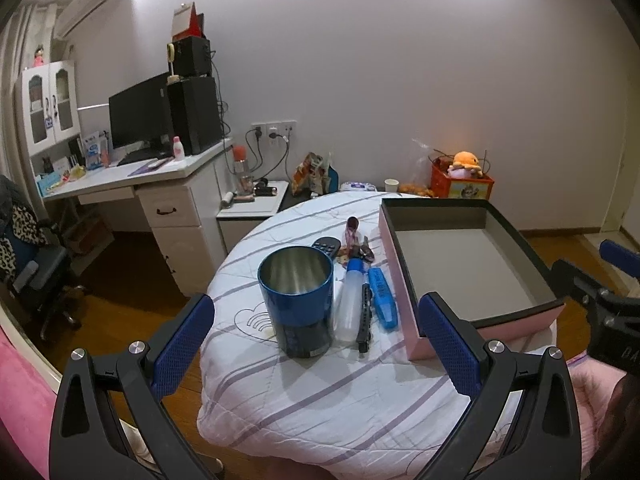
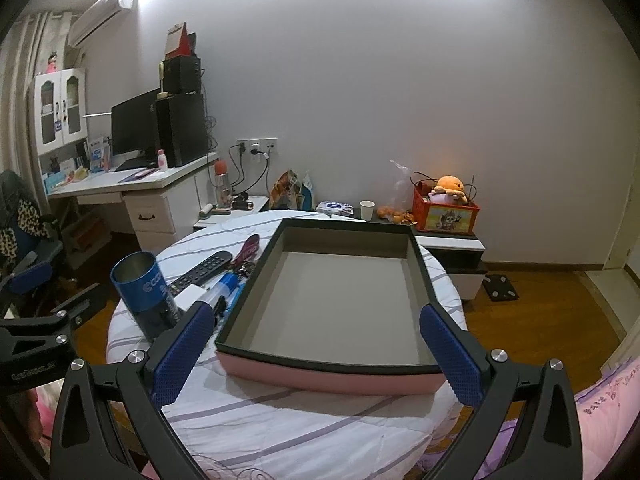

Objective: Organize rigid objects

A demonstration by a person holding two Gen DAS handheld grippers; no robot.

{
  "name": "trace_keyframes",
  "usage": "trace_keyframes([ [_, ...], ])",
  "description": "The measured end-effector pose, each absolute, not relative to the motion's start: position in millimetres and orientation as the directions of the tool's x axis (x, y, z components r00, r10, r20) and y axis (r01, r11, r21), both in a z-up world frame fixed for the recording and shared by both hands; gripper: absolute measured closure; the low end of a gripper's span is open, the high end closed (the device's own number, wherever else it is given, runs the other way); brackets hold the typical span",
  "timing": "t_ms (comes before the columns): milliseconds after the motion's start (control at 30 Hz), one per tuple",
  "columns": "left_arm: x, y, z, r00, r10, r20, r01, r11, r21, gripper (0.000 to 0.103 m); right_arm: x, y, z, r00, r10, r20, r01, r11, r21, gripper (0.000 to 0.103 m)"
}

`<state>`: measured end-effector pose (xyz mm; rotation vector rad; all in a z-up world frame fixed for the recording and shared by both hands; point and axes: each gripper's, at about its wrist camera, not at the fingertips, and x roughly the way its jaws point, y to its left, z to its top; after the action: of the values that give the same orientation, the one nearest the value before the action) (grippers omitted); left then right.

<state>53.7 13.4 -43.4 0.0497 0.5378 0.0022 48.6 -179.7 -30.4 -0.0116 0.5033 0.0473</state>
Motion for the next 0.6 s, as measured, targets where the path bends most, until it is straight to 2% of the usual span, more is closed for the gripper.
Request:
trace_keyframes([
  [433,67,-4,-49,0.848,0.02,-0.529,0.024,0.997,0.076,0.0,66,-216,-34,0.879,0.024,-0.477,-0.036,0.999,-0.017,0.0],
  [600,75,-3,-53,0.842,0.036,-0.538,0.011,0.996,0.083,0.0,90,-245,-41,0.859,0.001,-0.513,-0.003,1.0,-0.003,0.0],
])
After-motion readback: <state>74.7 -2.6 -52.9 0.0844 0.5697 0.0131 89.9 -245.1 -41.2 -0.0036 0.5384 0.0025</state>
